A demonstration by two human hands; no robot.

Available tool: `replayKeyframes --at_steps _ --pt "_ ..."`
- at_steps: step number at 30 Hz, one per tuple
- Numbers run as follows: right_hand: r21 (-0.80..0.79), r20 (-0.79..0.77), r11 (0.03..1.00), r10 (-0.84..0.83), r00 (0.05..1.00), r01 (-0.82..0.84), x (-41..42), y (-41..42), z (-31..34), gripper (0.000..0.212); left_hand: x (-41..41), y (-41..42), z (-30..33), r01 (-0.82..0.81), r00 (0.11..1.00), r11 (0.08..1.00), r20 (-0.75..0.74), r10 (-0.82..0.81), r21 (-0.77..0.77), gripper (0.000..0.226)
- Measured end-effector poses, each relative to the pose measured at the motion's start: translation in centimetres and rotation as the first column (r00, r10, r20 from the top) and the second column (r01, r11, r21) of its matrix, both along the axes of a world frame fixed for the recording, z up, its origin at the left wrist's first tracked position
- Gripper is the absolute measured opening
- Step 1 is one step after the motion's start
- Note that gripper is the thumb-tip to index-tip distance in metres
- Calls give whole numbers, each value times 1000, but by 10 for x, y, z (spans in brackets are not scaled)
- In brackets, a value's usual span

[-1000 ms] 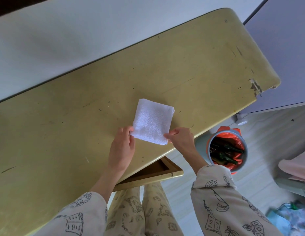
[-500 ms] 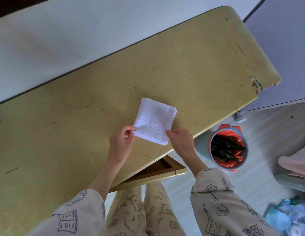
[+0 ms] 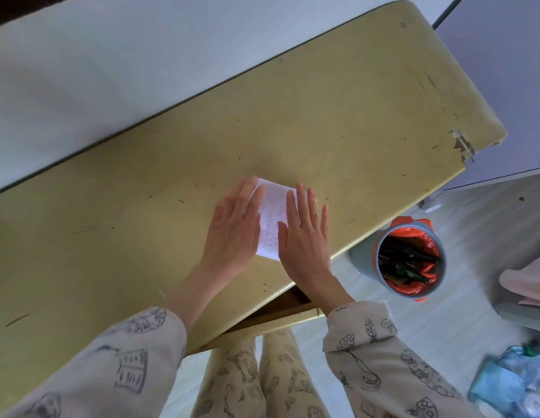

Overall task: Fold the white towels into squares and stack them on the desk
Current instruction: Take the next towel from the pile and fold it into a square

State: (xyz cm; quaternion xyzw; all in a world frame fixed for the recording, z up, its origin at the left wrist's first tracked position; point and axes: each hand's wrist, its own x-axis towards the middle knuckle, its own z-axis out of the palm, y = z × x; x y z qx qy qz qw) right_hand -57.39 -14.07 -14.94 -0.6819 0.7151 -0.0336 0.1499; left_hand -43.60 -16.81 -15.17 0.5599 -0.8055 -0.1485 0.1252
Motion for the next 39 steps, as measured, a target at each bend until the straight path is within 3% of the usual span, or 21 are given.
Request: replayKeyframes --at_steps 3,9,15,18,20,22,24,25,26,31,35,39 --pt "26 -51 999 -43 998 44 -2 3 -23 55 -5 -19 -25 126 983 992 129 -128 24 51" --pt "-19 -150 999 44 988 -47 -13 -1 -36 58 -3 -21 -44 75 970 997 231 -76 15 55" --pt "73 -160 988 147 976 -136 -26 -13 -29 59 -6 -16 -35 17 964 998 264 -30 53 55" --pt "52 -39 985 165 986 -163 -46 -4 -20 60 -9 3 -30 107 976 989 180 -124 97 55" --pt "27 213 1000 -19 977 13 -58 12 -8 54 -14 20 -28 190 966 974 153 -208 123 54" --pt "8 422 925 -348 837 380 -68 30 3 45 -21 32 -28 209 960 967 158 -231 145 57" --pt "104 501 721 -633 590 685 -73 42 7 28 -27 39 -29 221 951 964 184 -247 148 61" --pt "186 494 633 -721 486 751 -75 47 8 19 -29 41 -29 237 945 961 195 -262 144 64" --pt "263 470 586 -771 429 766 -76 52 10 14 -31 43 -29 254 939 957 203 -278 139 67" --pt "584 446 551 -831 332 596 -75 67 14 23 -30 50 -27 338 925 941 175 -336 20 66" --pt "633 466 539 -838 282 556 -73 69 14 21 -34 52 -29 431 894 899 173 -414 -74 51" --pt "676 477 512 -852 214 531 -72 72 14 16 -33 57 -32 439 889 897 164 -427 -44 46"
